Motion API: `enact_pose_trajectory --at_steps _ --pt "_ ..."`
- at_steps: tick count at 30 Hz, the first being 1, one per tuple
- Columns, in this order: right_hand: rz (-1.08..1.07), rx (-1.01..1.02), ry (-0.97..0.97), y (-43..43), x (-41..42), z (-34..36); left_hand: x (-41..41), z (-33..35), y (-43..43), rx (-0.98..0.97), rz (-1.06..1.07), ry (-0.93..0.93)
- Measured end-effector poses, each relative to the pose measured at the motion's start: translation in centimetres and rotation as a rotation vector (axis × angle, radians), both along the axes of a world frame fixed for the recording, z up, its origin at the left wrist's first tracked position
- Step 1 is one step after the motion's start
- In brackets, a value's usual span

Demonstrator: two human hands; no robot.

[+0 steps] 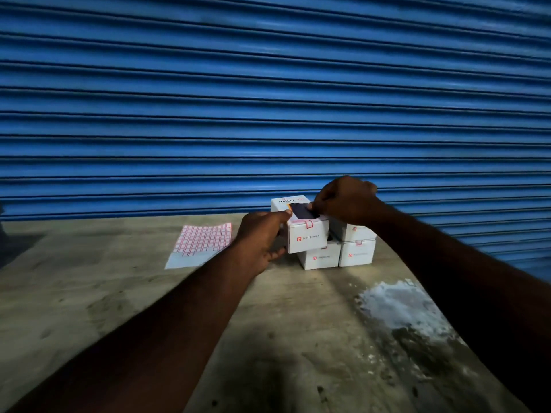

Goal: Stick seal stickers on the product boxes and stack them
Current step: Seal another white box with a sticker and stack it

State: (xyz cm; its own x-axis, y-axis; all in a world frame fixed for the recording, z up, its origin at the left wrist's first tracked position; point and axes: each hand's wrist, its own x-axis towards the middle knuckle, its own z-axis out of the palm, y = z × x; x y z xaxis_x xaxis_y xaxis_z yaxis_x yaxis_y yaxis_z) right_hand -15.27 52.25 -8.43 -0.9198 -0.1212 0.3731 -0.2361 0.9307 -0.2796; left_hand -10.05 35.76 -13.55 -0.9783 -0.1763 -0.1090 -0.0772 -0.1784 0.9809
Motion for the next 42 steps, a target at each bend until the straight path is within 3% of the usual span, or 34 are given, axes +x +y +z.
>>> enact_pose_trajectory --at_steps 7,25,30,34,37,42 --pt "0.215 -0.251 -0.081 2.6 -2.2 -0.7 -1.8 0.5 1.5 -0.023 -0.014 0.016" --pt "0.28 -0.191 0.024 4.2 -2.9 -2.0 -4.6 -0.5 3.7 -0.138 0.065 0.038" --pt "0.374 -0.237 -0.15 5.0 -2.3 -1.1 -4.9 -0.7 3.6 -0.177 0.081 0.061" --pt "0.364 -0.094 -0.155 5.6 -2.1 -1.0 -5.3 -0.9 3.6 -0.238 0.126 0.143" --pt "0.363 -0.09 -0.116 5.4 -2.2 -1.3 -5.1 -0.7 3.7 -0.362 0.215 0.258" --pt "0.348 -0.039 -0.115 5.3 -1.5 -0.8 -4.3 -0.4 3.3 -0.461 0.178 0.346"
